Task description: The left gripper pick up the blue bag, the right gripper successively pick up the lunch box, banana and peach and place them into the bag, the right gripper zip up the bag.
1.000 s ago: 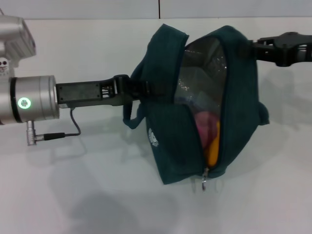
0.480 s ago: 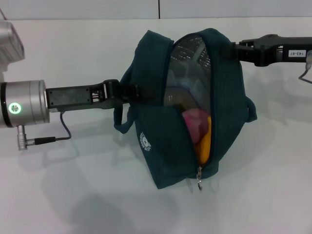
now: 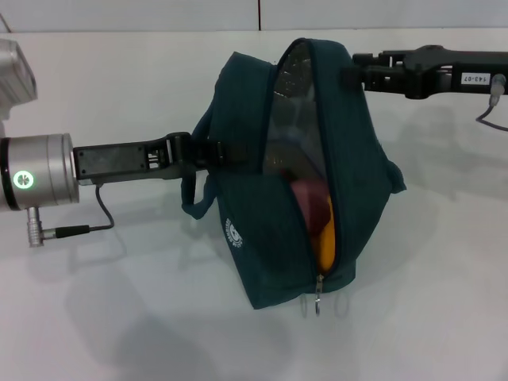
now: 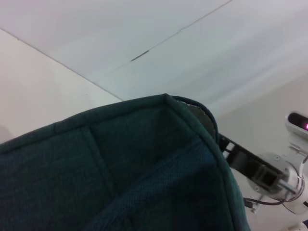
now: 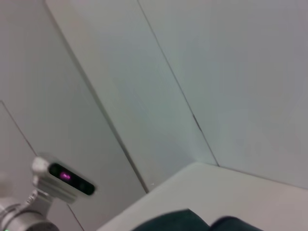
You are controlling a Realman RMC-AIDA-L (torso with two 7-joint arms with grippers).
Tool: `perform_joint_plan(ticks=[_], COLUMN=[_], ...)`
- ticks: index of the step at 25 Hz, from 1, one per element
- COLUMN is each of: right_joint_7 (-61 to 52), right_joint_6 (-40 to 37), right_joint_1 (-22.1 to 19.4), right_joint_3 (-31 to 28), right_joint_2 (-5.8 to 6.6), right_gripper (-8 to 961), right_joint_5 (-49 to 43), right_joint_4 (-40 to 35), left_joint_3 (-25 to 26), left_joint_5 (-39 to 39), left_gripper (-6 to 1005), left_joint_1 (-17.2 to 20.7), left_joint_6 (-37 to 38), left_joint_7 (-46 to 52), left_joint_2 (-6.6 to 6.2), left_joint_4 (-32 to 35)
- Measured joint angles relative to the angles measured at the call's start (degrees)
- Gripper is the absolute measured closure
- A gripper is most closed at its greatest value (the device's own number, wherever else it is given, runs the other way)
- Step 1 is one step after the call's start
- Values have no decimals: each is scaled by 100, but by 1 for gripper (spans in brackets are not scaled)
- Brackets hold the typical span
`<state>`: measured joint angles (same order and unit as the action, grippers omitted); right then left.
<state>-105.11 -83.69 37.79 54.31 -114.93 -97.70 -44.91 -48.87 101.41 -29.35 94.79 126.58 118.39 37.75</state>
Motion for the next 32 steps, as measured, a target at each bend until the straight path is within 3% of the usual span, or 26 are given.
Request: perform_joint_plan(ticks=[4,13,14,18,19,23,28,32], right_joint_7=[14,560,1226,1992,2706,3756,4005,4135], right_joint_6=[-124,-583,-1237,-1871,-2374,-2995,-2874,-2254], right_joint_1=[-65,-479,-684,-881,-1071,-1329,-1383,-1225], right_joint_3=[0,-10,-7,36,118,325,596,849], right_joint_2=[49,156,148,98,26,-17,-24,-39], right_gripper=[425,202,177,182,183,189,194,194], right_joint_5=[292,851,989,960,800,398,-514,-872], right_joint_4=[-22,-155,-197,-196,-180,-119,130,811], left_joint_3=[0,0,0,0,0,25,61,62], left_joint_5=[2,1,0,-28,-33,-36,-36,-37], left_gripper=[965,966,966,966,966,966,966,966], left_joint_1=[13,20,24,35,35,35,32,20], left_joint_6=[-5,-55,-57,-58,-59,-65,-66,-66], left_joint_7=[-1,-2,-1,-1,-2,-1,-1,-1], left_joint_2=[0,15,15,20,25,29,33,46], left_joint_4=[-4,-5,-5,-5,-5,-5,-5,-4])
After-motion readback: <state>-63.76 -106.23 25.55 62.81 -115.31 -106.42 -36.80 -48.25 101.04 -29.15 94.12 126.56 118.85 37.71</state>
